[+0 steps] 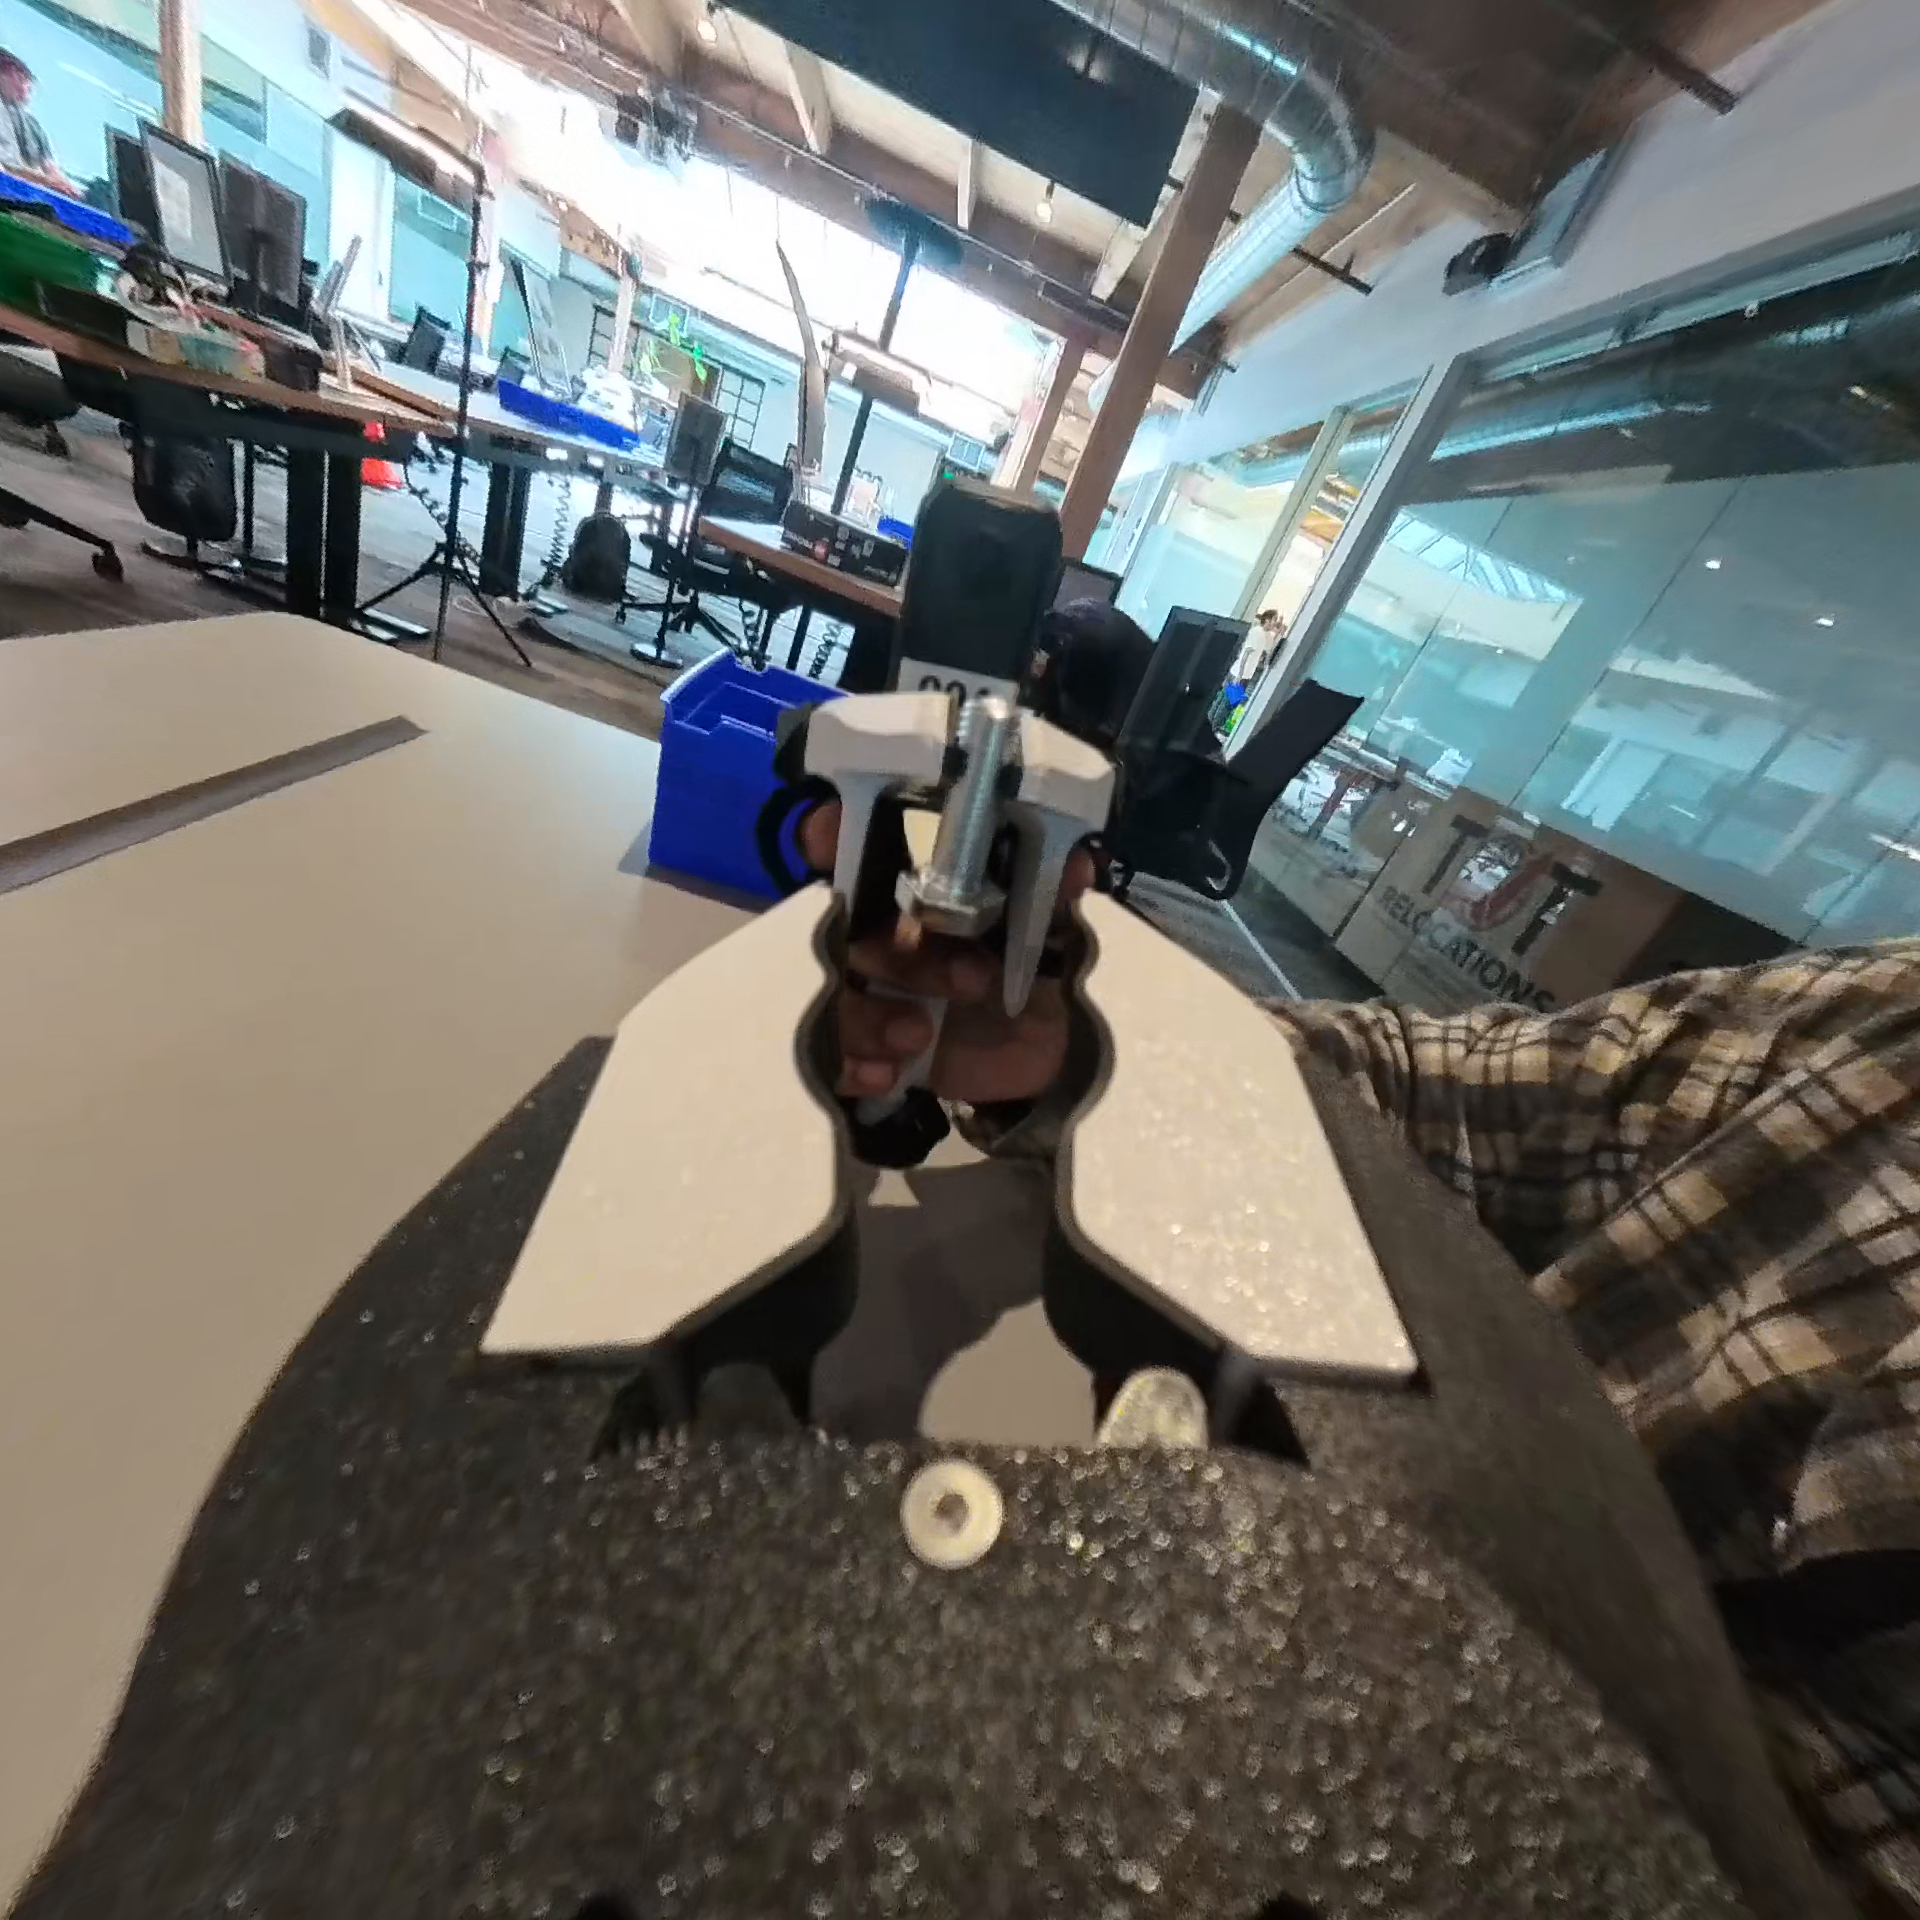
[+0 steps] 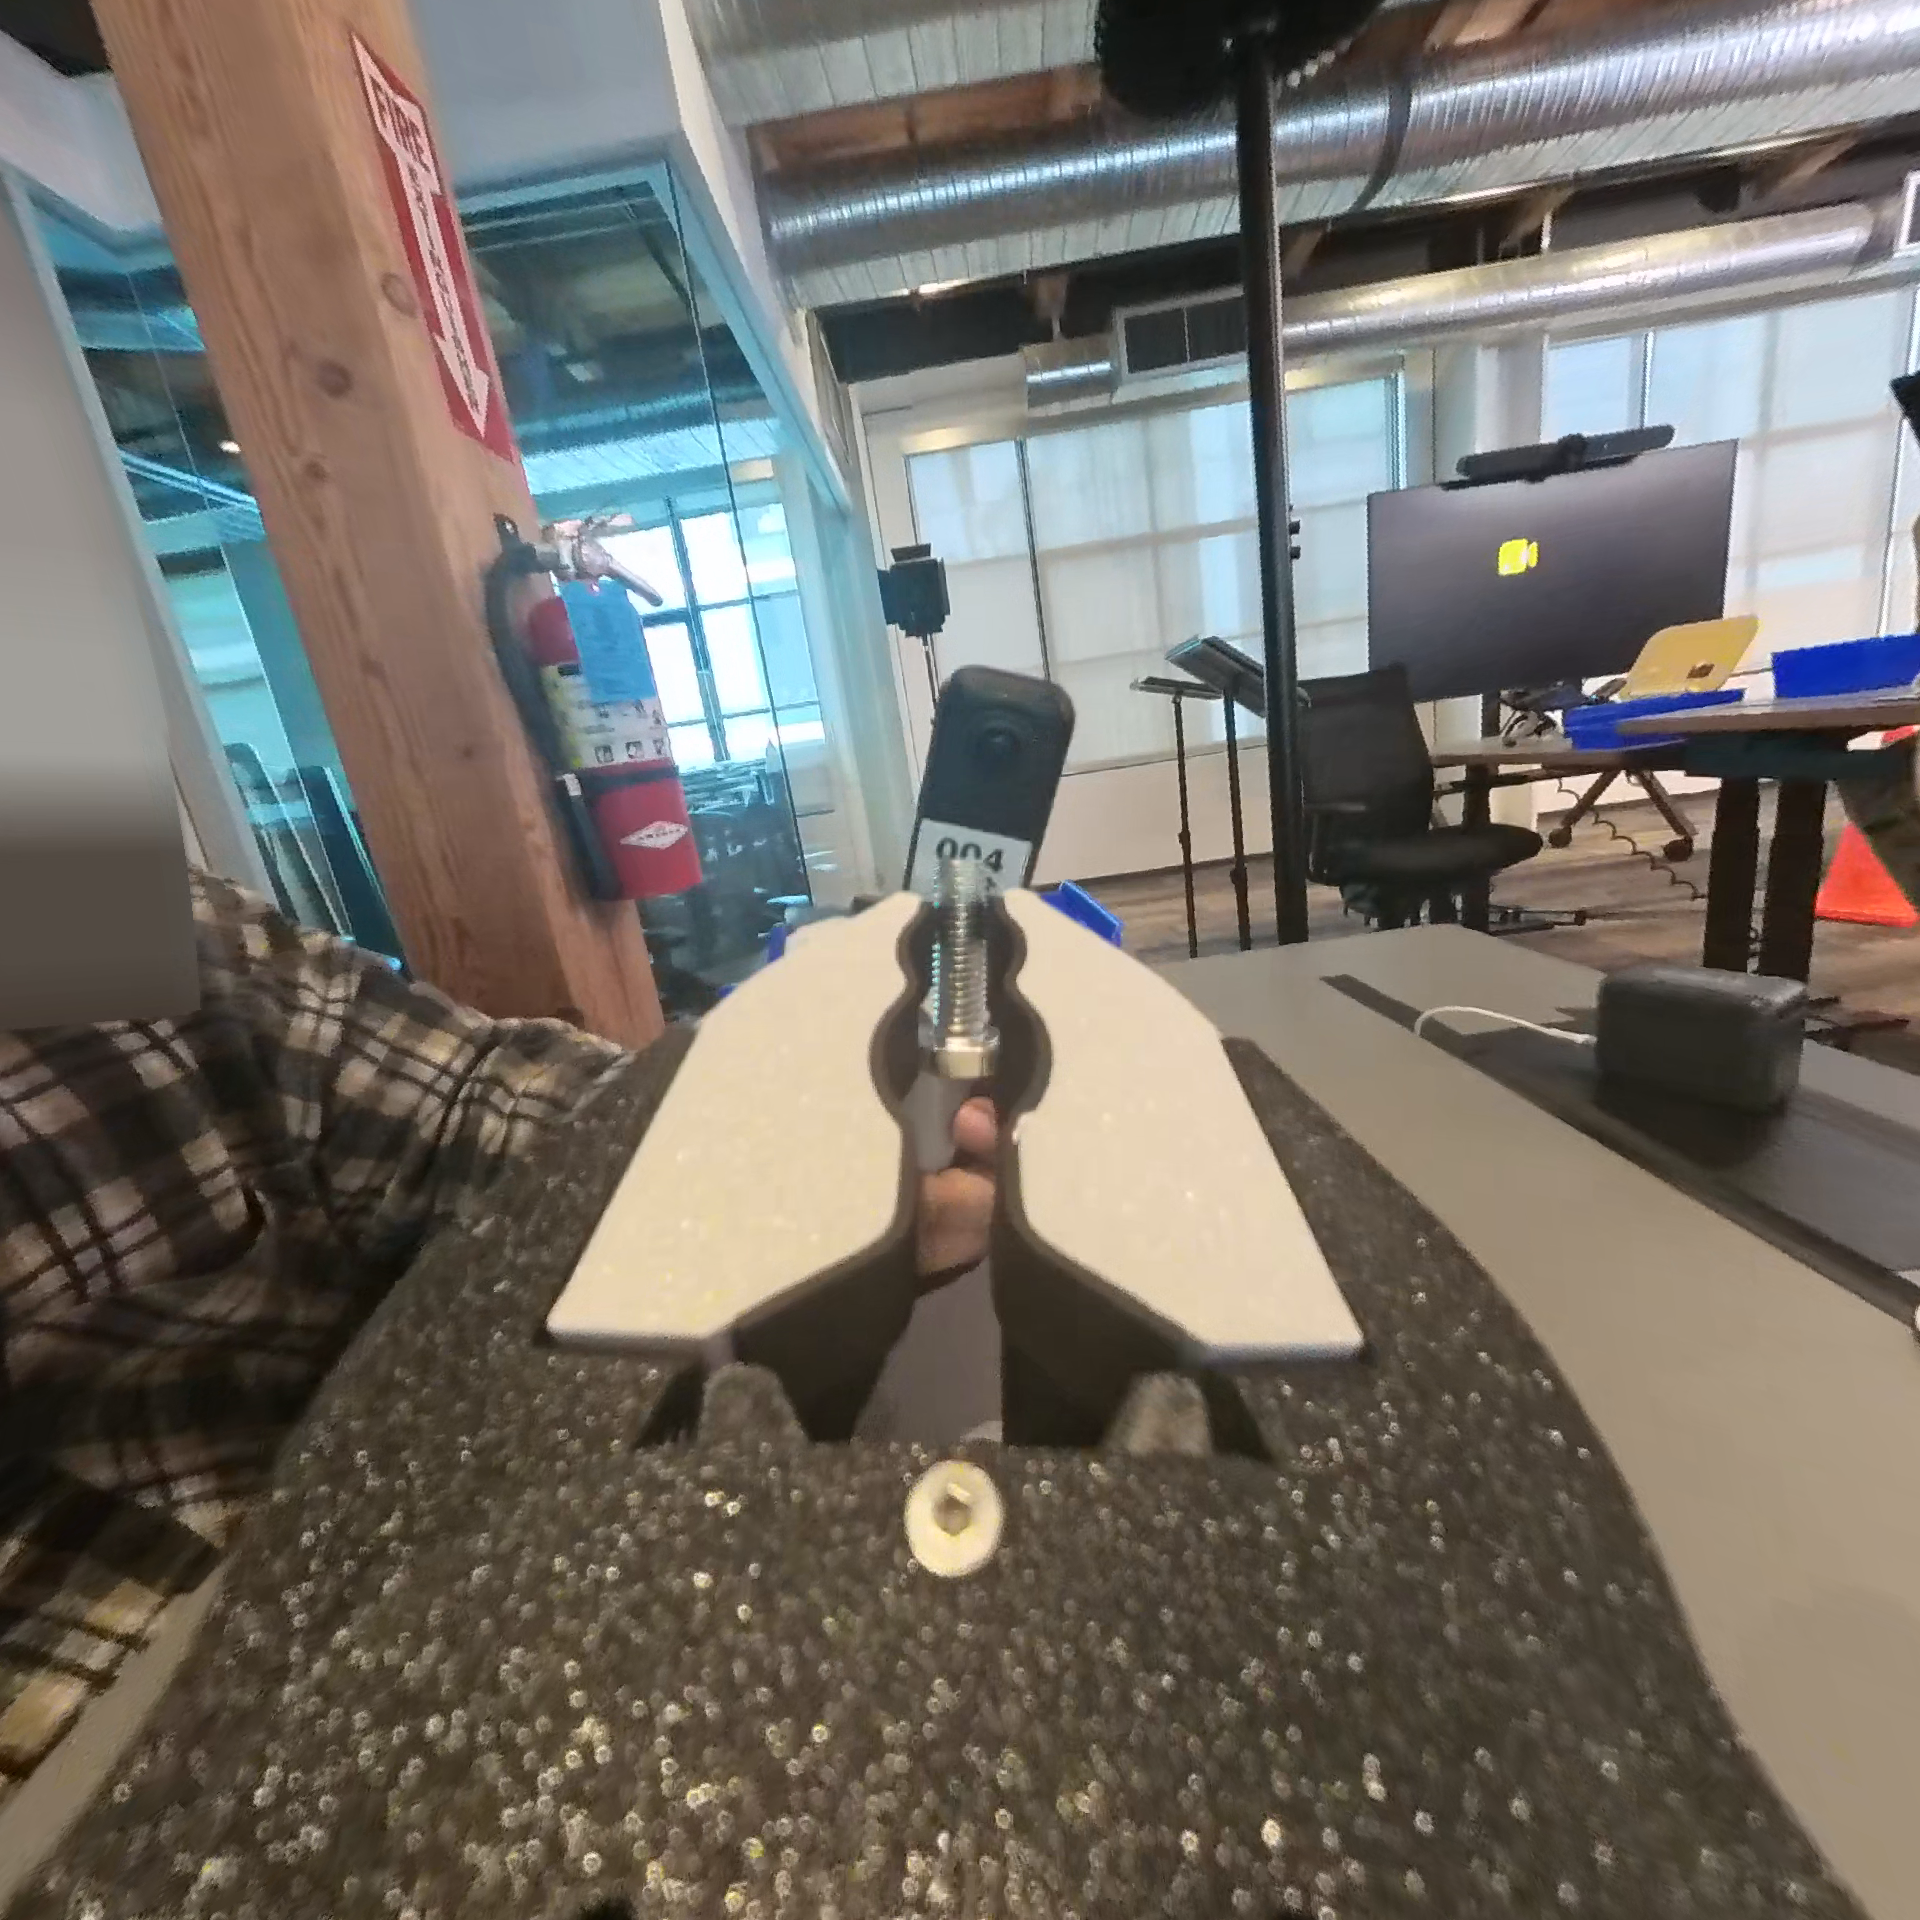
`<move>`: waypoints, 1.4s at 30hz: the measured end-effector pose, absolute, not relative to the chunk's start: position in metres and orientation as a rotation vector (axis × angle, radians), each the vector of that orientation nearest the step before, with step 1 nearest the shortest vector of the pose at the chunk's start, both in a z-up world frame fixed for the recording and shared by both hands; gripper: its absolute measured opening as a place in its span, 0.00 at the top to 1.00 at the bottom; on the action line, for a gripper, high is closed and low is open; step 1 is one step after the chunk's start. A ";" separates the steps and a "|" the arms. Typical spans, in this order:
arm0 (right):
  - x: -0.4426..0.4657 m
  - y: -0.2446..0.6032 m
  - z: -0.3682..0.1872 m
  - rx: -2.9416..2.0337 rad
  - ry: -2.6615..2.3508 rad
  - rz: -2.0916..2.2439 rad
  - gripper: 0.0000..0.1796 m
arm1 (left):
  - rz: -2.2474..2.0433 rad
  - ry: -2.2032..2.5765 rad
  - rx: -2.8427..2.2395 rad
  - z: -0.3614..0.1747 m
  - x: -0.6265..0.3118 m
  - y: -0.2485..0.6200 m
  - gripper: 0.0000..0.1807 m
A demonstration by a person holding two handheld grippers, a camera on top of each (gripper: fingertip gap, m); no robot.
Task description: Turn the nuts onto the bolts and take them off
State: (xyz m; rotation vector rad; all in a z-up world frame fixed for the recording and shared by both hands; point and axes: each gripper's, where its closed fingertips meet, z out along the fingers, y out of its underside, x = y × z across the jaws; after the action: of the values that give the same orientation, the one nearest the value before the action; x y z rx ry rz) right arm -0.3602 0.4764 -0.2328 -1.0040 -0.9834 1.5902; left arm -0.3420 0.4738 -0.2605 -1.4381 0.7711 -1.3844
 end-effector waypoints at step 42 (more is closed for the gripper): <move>-0.369 0.474 -0.242 -1.030 -0.922 1.664 0.95 | -1.290 0.822 -1.464 -0.272 -0.341 0.473 0.89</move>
State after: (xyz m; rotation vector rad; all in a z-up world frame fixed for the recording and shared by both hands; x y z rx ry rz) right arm -0.3692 0.4739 -0.2425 -1.0305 -0.9218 1.6636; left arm -0.3407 0.4726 -0.2717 -1.4645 0.8216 -1.2899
